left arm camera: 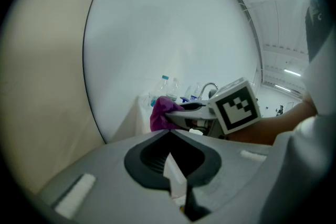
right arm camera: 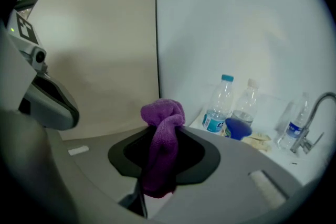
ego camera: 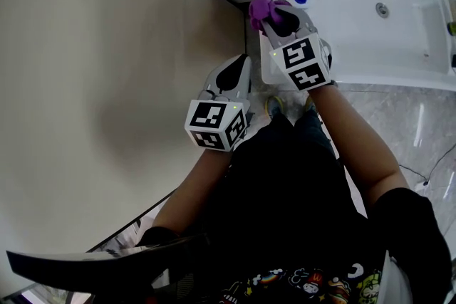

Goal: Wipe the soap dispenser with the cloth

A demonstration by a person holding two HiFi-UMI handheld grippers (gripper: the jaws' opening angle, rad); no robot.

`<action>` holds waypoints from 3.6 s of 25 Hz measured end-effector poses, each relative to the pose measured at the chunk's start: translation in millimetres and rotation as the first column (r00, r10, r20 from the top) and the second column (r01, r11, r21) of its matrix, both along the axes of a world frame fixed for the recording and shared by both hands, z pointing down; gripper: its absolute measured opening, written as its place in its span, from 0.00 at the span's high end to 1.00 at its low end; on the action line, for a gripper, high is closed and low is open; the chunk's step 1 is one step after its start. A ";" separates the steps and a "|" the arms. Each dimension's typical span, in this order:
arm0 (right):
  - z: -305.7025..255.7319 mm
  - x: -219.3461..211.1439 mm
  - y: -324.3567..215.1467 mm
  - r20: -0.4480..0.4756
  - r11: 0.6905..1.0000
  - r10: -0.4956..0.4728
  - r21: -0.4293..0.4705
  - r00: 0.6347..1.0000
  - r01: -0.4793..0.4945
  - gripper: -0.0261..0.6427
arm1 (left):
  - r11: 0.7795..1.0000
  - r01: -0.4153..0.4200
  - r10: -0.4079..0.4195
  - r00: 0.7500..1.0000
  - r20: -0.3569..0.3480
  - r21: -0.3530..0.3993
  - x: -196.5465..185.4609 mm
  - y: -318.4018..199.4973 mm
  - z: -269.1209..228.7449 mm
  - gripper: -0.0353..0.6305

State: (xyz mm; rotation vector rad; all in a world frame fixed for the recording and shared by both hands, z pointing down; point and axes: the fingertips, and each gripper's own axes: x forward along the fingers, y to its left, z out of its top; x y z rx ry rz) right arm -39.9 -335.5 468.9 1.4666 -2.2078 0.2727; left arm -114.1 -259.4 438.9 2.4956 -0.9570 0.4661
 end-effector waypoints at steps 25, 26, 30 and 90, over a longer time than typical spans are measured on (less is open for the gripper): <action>-67.3 107.3 -8.5 0.000 0.987 0.117 0.113 0.993 -0.116 0.77 | 0.999 0.002 -0.001 1.000 -0.026 0.043 47.7 16.4 -26.2 0.95; -67.3 109.9 -8.1 0.002 0.987 0.118 0.112 0.993 -0.118 0.77 | 0.999 0.006 -0.005 1.000 -0.024 0.042 48.8 17.2 -25.8 0.95; -63.4 120.9 -3.5 0.001 0.988 0.119 0.103 0.993 -0.119 0.77 | 0.999 0.015 -0.014 1.000 -0.019 0.042 54.8 19.8 -25.0 0.95; -11.8 69.1 40.6 -0.050 0.995 -0.096 0.018 0.994 0.097 0.77 | 0.995 0.096 -0.097 0.995 0.014 0.028 59.4 47.1 -26.6 0.95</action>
